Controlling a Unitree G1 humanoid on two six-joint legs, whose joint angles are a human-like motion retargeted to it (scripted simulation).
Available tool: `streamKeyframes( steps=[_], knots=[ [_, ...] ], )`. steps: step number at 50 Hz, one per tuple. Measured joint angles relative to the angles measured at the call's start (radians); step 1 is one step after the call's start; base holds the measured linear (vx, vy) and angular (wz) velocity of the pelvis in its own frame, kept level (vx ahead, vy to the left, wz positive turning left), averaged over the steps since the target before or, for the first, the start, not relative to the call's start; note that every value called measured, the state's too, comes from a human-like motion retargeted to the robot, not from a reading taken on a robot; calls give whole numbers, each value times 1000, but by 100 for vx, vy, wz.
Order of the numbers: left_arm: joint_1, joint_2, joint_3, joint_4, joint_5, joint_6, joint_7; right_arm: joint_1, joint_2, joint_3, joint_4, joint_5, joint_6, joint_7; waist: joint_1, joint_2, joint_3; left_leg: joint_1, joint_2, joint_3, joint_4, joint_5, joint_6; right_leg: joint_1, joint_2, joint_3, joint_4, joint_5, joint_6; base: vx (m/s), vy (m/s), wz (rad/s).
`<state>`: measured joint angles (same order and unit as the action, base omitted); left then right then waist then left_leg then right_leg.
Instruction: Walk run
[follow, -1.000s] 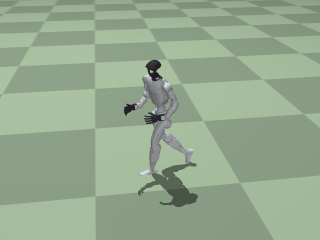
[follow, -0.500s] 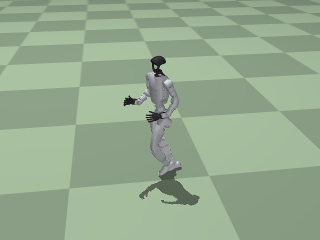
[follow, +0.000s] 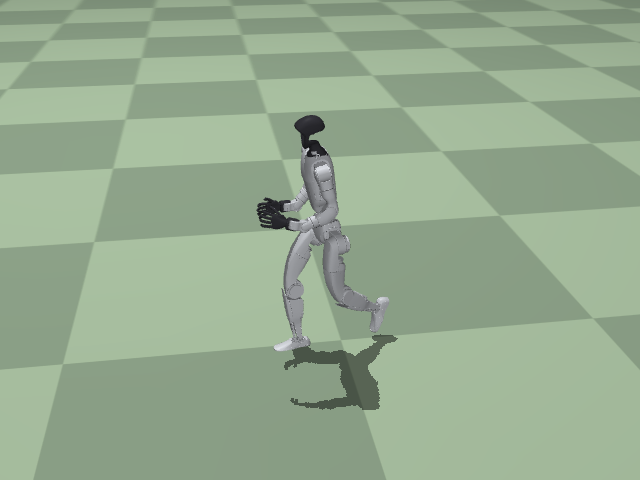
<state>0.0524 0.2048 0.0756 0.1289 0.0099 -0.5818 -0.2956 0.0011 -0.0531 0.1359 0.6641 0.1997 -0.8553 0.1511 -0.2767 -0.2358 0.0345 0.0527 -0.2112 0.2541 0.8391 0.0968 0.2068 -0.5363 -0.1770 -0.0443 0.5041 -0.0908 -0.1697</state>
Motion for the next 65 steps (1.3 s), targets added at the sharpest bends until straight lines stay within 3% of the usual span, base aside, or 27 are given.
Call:
streamKeyframes(
  steps=[3, 5, 7, 10, 13, 15, 17, 18, 20, 22, 25, 27, 30, 32, 35, 37, 40, 43, 45, 47, 48, 50, 53, 55, 60, 63, 65],
  knots=[
    [176, -26, -64, 89, 37, -37, -54, -54, 8, 77, -9, -10, 30, 2, 147, 26, -72, -276, 18, 1, 223, -216, 9, 113, -19, -24, 141, -223, 15, 310, -38, -2],
    [301, 10, -115, 132, 20, -49, -108, -63, 31, 112, -43, -5, 72, -20, 280, 46, -154, -449, 76, -25, 149, -252, -58, 268, 82, -69, 29, -235, -6, 273, -47, -15],
    [368, 57, -106, 134, 7, -73, -129, -61, 55, 77, -92, 25, 106, -7, 374, 87, -150, -518, 91, -73, -91, -240, -119, 456, 197, -141, -124, -49, 4, 224, -36, -24],
    [407, 99, -44, 92, 1, -135, -75, -61, 57, 70, -187, 112, 141, 52, 523, 146, -88, -525, 112, -134, -518, -207, -254, 696, 264, -238, -233, 371, 81, 212, -40, -99],
    [295, 68, -31, 54, 6, -135, -42, -84, -7, -25, -240, 86, 176, 80, 566, 229, -6, -504, 166, -311, -660, -187, -315, 729, 361, -214, -30, 435, 69, 172, -43, 15],
    [156, 52, -65, 56, 12, -113, -42, -102, -32, -77, -218, 38, 183, 71, 595, 307, 89, -493, 160, -375, -544, -64, -189, 712, 296, -360, 256, 331, -5, 132, -39, 22],
    [81, 62, -123, 62, 17, -95, -39, -55, -16, -126, -126, 0, 157, 68, 530, 270, 106, -500, 104, -348, -257, -252, -53, 573, 200, -382, 511, 221, -22, 257, -30, 22],
    [74, 69, -155, 76, 10, -78, -21, -6, 10, -129, -53, -27, 136, 57, 539, 217, 95, -518, 119, -292, -137, -329, -82, 446, 135, -302, 680, 125, -47, 302, -24, -51],
    [93, 51, -225, 104, -37, -44, -51, 138, 49, -124, 44, -22, 101, 58, 425, 165, -27, -371, 40, -310, -190, -397, -57, 204, 37, -263, 797, 12, -13, 284, -8, 45],
    [130, 15, -199, 78, -65, -12, -57, 241, 26, -75, 74, -19, 66, 103, 243, 113, -176, -290, -41, -295, -290, -318, -57, -5, -23, -195, 643, -36, 14, 258, -21, 57],
    [134, 13, -105, -19, -47, -6, -57, 284, -53, -72, 17, -61, 9, 63, 70, 83, -125, -107, -85, -253, -305, 31, -77, -63, -35, -159, 156, 16, 68, 158, -18, 50],
    [118, -9, -78, -51, -37, -3, -38, 267, -73, -65, -25, -53, -10, 7, 4, 15, -67, -24, -130, -235, -245, 166, -97, -17, -69, -72, -129, 118, 159, 141, -23, 49],
    [57, 5, -40, -28, -46, 8, -63, 156, -39, -35, -34, -51, 4, -19, -41, -47, 7, -73, -111, -137, 48, 9, -18, 47, -120, -48, -182, 219, 181, 112, -26, 35],
    [43, 10, -19, 18, -17, -7, -76, 72, -25, -21, -1, -62, 10, -21, 26, -7, 26, -210, -24, -50, 213, -103, -18, 62, -67, -61, -28, 24, 24, 168, -23, -18],
    [134, -34, -92, 169, 1, -37, -91, 46, -21, 2, 47, -64, 36, -26, 168, 76, -28, -416, 41, -99, 222, -215, -122, 96, -27, -112, 217, -177, 35, 264, -34, -13],
    [203, -16, -156, 209, -2, -42, -113, 43, 13, 1, 25, -62, 54, -25, 297, 97, -104, -502, 63, -97, -4, -229, -156, 214, 34, -135, 166, -240, 30, 274, -37, -22],
    [283, 92, -162, 207, 22, -94, -135, 27, 33, -33, -68, -34, 92, -26, 423, 184, -123, -523, 112, -212, -403, -109, -201, 412, 219, -193, 41, -126, 5, 156, -18, -35],
    [282, 78, -124, 206, 23, -102, -106, -4, 25, 19, -168, 19, 137, -19, 443, 246, -46, -448, 172, -325, -628, -77, -263, 568, 282, -223, 55, 183, 25, 65, -19, -38],
    [229, 58, -79, 190, 22, -99, -100, -48, 17, 4, -220, 47, 170, 19, 459, 294, 21, -410, 227, -340, -634, -52, -266, 599, 284, -285, 173, 168, -11, 129, -25, -43],
    [167, 58, -61, 158, 17, -97, -97, -85, 5, -31, -219, 38, 174, 43, 452, 282, 73, -423, 203, -311, -478, -75, -139, 564, 214, -336, 273, 58, -44, 105, -13, -4],
    [158, 61, -83, 162, 6, -93, -88, -65, 2, -51, -183, 19, 172, 45, 444, 251, 65, -458, 151, -284, -344, -162, -97, 531, 184, -323, 305, -5, -40, 213, 0, 11],
    [164, 52, -125, 198, -52, -98, -34, 38, 39, -40, -65, 32, 168, 6, 440, 207, 41, -436, 139, -249, -180, -304, -98, 439, 113, -254, 390, -136, 13, 255, -3, -9],
    [161, -5, -277, 199, -53, -133, 87, 115, 135, -45, 133, 181, 189, 122, 341, 164, -100, -337, 85, -223, -247, -367, -81, 247, 30, -289, 296, -193, 42, 187, -6, -20],
    [138, -12, -283, 147, -11, -122, 76, 146, 113, -84, 152, 187, 156, 138, 305, 139, -104, -268, 59, -192, -299, -362, -78, 176, 17, -287, 138, -149, 73, 97, -9, -44],
    [-12, -28, -249, -5, -68, -82, 50, 168, 18, -98, 90, 59, 115, 121, 157, 76, -11, -8, -40, -250, -481, -211, -63, 114, 0, -162, -251, 221, 210, 76, -19, 57],
    [-58, 32, -190, -67, -89, -66, 22, 174, -22, -98, 62, 28, 116, 98, 123, 54, 5, 40, -48, -228, -388, -48, -69, 155, -20, -142, -282, 273, 163, 113, -24, 30],
    [-48, 51, -170, -92, -99, -57, 13, 188, -47, -89, 37, 15, 109, 77, 122, 51, -1, 21, -19, -180, -231, 47, -87, 180, -1, -148, -215, 169, 5, 129, -16, 14]
  ],
)
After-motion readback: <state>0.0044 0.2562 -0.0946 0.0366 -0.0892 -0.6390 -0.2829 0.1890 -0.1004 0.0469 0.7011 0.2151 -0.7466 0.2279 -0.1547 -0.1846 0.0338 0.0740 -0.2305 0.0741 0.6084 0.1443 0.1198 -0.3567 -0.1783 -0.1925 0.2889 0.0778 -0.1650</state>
